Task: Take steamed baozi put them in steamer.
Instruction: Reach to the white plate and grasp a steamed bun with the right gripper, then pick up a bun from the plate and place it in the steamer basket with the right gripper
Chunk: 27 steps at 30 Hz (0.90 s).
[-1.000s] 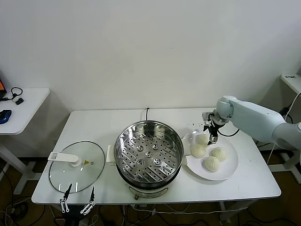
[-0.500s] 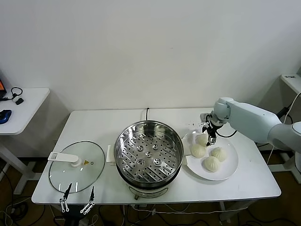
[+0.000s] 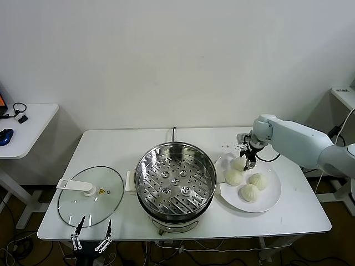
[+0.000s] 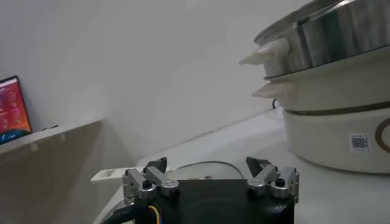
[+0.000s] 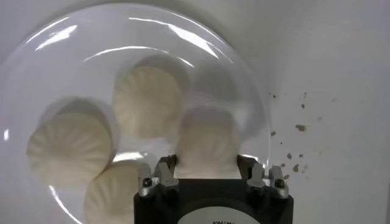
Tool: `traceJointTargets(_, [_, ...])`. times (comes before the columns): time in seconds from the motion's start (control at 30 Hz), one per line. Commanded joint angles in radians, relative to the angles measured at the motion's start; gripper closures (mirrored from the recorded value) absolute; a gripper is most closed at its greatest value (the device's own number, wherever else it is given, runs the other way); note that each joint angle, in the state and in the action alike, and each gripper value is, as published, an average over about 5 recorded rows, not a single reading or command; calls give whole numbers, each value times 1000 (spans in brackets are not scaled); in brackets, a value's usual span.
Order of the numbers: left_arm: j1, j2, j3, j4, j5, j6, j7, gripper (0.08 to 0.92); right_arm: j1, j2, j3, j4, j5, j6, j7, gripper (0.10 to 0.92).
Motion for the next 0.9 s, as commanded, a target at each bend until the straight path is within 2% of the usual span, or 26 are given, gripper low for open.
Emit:
traceJointTargets(0.03, [3,-49,2,-6,1,-2,-1,177,134,-52,-97,142,42,7,-4,355])
traceJointTargets(0.3, [5,-49,6,-10,6,-5,-3,177,385,-88,-251,375,112,62,-6,359])
traceJointTargets(0.5, [6,-49,11,-13,14,-4,-6,177,576,-46,-368,540,107,187,-9,363])
traceJointTargets(0.67, [7,-49,15,-16,16,-4,-7,177,707,39,-411,609,60,320,-4,364])
traceJointTargets(0.9, [4,-49,18,-15,23,-4,-8,177,789,153,-375,669,89,438,-3,364])
